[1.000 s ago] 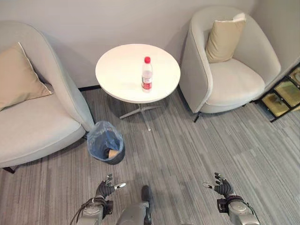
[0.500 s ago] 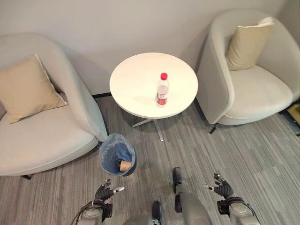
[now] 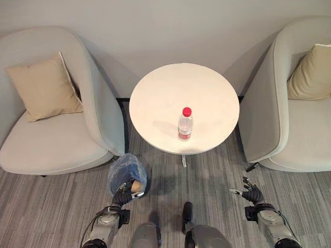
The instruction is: Gather garbage on tea table into small bin, then transfer packed bag to large trash can.
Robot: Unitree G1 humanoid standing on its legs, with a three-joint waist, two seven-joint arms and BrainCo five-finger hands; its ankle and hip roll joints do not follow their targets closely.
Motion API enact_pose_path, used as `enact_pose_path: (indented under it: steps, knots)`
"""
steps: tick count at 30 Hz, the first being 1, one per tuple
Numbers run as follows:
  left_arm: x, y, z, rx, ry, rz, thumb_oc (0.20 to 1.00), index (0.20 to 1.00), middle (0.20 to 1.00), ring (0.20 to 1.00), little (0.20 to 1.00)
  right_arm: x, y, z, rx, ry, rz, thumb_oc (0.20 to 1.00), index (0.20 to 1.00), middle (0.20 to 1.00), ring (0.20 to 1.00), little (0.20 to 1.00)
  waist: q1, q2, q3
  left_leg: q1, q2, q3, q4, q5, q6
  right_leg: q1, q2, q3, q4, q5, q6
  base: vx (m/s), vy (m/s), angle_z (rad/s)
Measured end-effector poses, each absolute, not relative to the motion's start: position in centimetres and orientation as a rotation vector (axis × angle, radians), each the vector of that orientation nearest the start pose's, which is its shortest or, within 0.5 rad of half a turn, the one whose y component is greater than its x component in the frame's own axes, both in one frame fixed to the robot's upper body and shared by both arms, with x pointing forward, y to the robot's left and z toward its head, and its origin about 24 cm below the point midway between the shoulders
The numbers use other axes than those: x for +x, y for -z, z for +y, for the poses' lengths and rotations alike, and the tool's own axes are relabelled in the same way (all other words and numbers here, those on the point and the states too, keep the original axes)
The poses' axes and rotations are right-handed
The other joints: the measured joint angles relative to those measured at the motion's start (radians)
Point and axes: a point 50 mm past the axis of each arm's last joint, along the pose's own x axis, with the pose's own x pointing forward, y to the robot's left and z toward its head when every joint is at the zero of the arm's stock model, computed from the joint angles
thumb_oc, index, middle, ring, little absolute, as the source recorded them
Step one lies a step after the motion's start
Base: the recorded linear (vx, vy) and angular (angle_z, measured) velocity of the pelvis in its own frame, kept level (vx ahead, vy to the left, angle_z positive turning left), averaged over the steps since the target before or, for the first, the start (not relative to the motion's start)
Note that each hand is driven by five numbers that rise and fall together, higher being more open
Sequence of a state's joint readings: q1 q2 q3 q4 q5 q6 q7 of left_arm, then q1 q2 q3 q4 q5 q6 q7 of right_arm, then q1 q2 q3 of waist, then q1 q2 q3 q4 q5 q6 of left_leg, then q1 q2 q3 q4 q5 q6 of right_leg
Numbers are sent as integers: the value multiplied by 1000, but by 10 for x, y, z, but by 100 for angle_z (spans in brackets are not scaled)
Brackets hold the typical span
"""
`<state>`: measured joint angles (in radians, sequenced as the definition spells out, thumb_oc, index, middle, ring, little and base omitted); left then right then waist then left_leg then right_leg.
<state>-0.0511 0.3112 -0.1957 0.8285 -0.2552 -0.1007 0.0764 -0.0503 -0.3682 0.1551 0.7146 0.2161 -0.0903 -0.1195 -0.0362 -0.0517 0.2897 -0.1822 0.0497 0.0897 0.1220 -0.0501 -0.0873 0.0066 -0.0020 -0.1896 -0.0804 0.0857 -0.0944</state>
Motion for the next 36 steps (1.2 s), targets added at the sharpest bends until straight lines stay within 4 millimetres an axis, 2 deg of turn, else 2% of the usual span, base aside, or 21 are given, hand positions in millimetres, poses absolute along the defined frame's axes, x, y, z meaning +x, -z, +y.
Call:
enact_pose_path:
  steps: [2, 5, 6, 7, 9, 10, 12, 13, 16, 18, 21, 25, 31, 36]
  knots:
    - [188, 104, 230, 164, -115, 703, 1000, 1000, 1000, 1000, 1000, 216, 64, -247, -279, 122, 519, 1000, 1000, 1000, 1000, 1000, -2, 13, 1, -2, 0, 4, -23, 62, 10, 43, 3, 15, 0, -18, 26, 183, 204, -32]
    - [169, 113, 233, 159, -128, 756, 1000, 1000, 1000, 1000, 1000, 227, 40, -245, -341, 79, 404, 1000, 1000, 1000, 1000, 1000, -9, 41, -11, 88, -2, 4, -82, 86, 44, 79, 7, 59, 8, -43, 62, 145, 204, -47]
    - [162, 116, 233, 160, -130, 775, 1000, 1000, 1000, 1000, 1000, 229, 31, -247, -371, 65, 365, 1000, 1000, 1000, 1000, 1000, -15, 59, -21, 127, -1, 3, -116, 114, 70, 82, 14, 77, 18, -56, 79, 74, 119, -30]
    - [162, 115, 237, 178, -132, 775, 1000, 1000, 1000, 1000, 1000, 229, 26, -246, -384, 59, 338, 1000, 1000, 1000, 1000, 1000, -18, 53, -24, 137, -19, 9, -125, 127, 85, 70, -7, 82, 58, -80, 102, 118, 189, -12]
    - [163, 112, 244, 212, -136, 768, 1000, 1000, 1000, 1000, 1000, 231, 23, -244, -398, 48, 320, 1000, 1000, 1000, 1000, 1000, -11, 34, -35, 151, -54, 14, -138, 116, 101, 53, -46, 87, 109, -117, 132, 81, 144, 1]
    - [162, 111, 249, 209, -155, 767, 1000, 1000, 1000, 1000, 1000, 235, 14, -240, -402, 32, 275, 1000, 1000, 1000, 1000, 1000, -8, 30, -38, 152, -64, 28, -145, 114, 104, 37, -60, 97, 130, -130, 143, 69, 91, -20]
    - [161, 106, 266, 227, -202, 759, 1000, 1000, 1000, 1000, 1000, 256, -21, -222, -438, -33, 101, 1000, 1000, 1000, 1000, 1000, 14, 26, -45, 151, -92, 45, -147, 112, 106, 12, -92, 118, 158, -144, 167, 84, 74, -21]
    - [159, 106, 268, 230, -207, 763, 1000, 1000, 1000, 1000, 1000, 263, -27, -216, -456, -62, 66, 1000, 1000, 1000, 1000, 1000, 26, 24, -48, 152, -92, 50, -147, 112, 106, 9, -92, 124, 157, -140, 173, 81, 40, -10]
    - [134, 121, 253, 185, -175, 833, 1000, 1000, 1000, 1000, 1000, 276, -52, -203, -606, -202, -30, 1000, 1000, 1000, 1000, 1000, 43, 56, -86, 148, -89, 55, -149, 109, 104, 33, -86, 130, 103, -106, 171, 64, 4, -9]
    - [125, 126, 248, 186, -149, 861, 1000, 1000, 1000, 1000, 1000, 281, -49, -196, -623, -226, -27, 1000, 1000, 1000, 1000, 1000, 55, 57, -106, 148, -86, 45, -149, 110, 104, 46, -80, 122, 83, -99, 169, 35, -7, 11]
    - [120, 128, 245, 180, -132, 873, 1000, 1000, 1000, 1000, 1000, 279, -29, -198, -624, -228, 60, 1000, 1000, 1000, 1000, 1000, 76, 59, -121, 146, -81, 29, -159, 112, 104, 45, -72, 106, 86, -102, 163, 34, -10, 18]
    - [104, 132, 247, 179, -141, 915, 1000, 1000, 1000, 1000, 1000, 278, -19, -203, -625, -213, 108, 1000, 1000, 1000, 1000, 1000, 81, 67, -127, 144, -85, 7, -163, 131, 118, 62, -72, 83, 62, -96, 162, 13, -1, 13]
    - [104, 132, 248, 180, -142, 913, 1000, 1000, 1000, 1000, 1000, 280, -3, -205, -591, -164, 187, 1000, 1000, 1000, 1000, 1000, 102, 70, -126, 125, -86, -26, -164, 139, 115, 61, -67, 51, 54, -94, 159, 4, 2, 19]
    - [105, 130, 251, 187, -142, 910, 1000, 1000, 1000, 1000, 1000, 290, -2, -206, -559, -124, 206, 1000, 1000, 1000, 1000, 1000, 121, 80, -119, 92, -86, -53, -162, 152, 109, 44, -62, 25, 44, -94, 160, -44, -4, 14]
